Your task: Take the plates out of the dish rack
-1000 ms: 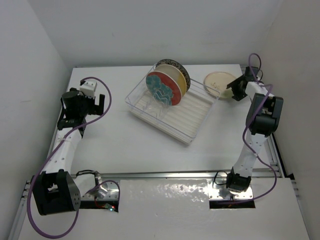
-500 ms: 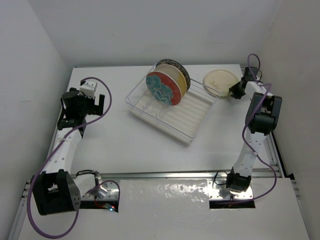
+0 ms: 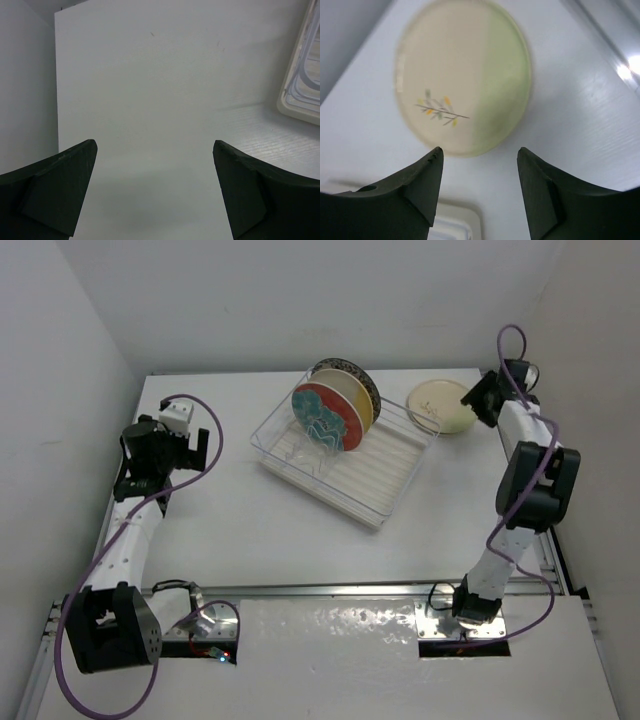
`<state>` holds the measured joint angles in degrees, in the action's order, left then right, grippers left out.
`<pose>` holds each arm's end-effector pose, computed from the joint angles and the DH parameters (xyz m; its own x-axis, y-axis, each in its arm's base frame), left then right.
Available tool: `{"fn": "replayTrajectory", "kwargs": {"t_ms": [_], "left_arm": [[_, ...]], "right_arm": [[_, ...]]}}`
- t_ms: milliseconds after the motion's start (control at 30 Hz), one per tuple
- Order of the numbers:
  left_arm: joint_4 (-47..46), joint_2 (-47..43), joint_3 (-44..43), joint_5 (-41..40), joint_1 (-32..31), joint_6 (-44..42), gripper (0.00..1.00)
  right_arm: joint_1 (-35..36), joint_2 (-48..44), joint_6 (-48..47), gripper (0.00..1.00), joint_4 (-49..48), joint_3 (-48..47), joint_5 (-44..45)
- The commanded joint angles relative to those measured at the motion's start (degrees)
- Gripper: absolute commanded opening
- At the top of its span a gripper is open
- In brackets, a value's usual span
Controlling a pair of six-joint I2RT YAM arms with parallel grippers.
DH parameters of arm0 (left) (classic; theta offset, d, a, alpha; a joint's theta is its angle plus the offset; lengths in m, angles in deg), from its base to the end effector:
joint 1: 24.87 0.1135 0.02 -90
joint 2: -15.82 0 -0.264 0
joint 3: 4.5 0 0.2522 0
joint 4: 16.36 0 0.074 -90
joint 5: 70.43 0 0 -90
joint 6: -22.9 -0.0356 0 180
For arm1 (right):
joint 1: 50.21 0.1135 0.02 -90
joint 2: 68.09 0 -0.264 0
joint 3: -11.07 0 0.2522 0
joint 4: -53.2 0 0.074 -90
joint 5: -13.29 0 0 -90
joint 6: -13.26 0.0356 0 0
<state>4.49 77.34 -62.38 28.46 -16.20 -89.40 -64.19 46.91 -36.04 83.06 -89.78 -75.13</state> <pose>0.2432 0.0315 0.2843 -0.3829 0.3208 -0.8663 0.1463 0.9470 0.2860 0.4412 -0.1109 0.2150 -0.3411 0.7567 -0.5578 0.6373 0.6223 0.4545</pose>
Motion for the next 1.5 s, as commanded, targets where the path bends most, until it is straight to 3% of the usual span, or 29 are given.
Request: {"fn": "replayTrajectory", "kwargs": {"t_ms": [0, 167, 333, 500, 900, 1000, 1100, 1133, 1333, 1467], "left_arm": [[-3.21, -2.10, -0.36, 3.50, -0.40, -0.72, 1.00], [-6.04, -1.93, -0.09, 8.33, -0.40, -0.28, 1.00], [-8.15, 0.18, -1.23, 10.36, -0.40, -0.02, 1.00], [-8.41, 1.68, -2.38, 10.98, -0.49, -0.02, 1.00], [-8.23, 2.20, -2.73, 13.09, -1.11, -0.46, 1.00], [-7.71, 3.34, -3.95, 14.14, -1.28, -0.72, 1.00], [-7.53, 4.66, -5.36, 14.58, -1.28, 0.15, 1.00], [-7.62, 5.01, -5.63, 14.41, -1.28, 0.42, 1.00], [-7.18, 5.11, -6.51, 13.97, -1.37, 0.69, 1.00], [-7.18, 5.02, -6.33, 14.05, -1.28, 1.12, 1.00]], "right_arm": [[1.49, -10.40, -12.37, 0.61, -3.10, -0.19, 0.70], [9.04, -21.10, -29.16, 0.60, 0.34, 4.80, -7.98], [24.41, -26.85, -46.67, 0.65, 4.72, 9.04, -22.91], [32.51, -23.07, -43.53, 0.67, 2.81, 7.64, -24.79], [36.13, -13.22, -36.41, 0.64, -3.35, 3.33, -20.57], [36.39, -12.79, -34.74, 0.58, -8.44, 5.96, -19.08], [36.74, -10.77, -34.29, 0.43, -11.61, 5.97, -17.41], [36.83, -9.54, -34.55, 0.32, -11.79, 5.01, -16.36], [38.06, -10.40, -38.50, 0.00, -10.73, 3.15, -17.05], [38.15, -16.28, -37.28, 0.00, -14.24, 4.30, -16.35]]}}
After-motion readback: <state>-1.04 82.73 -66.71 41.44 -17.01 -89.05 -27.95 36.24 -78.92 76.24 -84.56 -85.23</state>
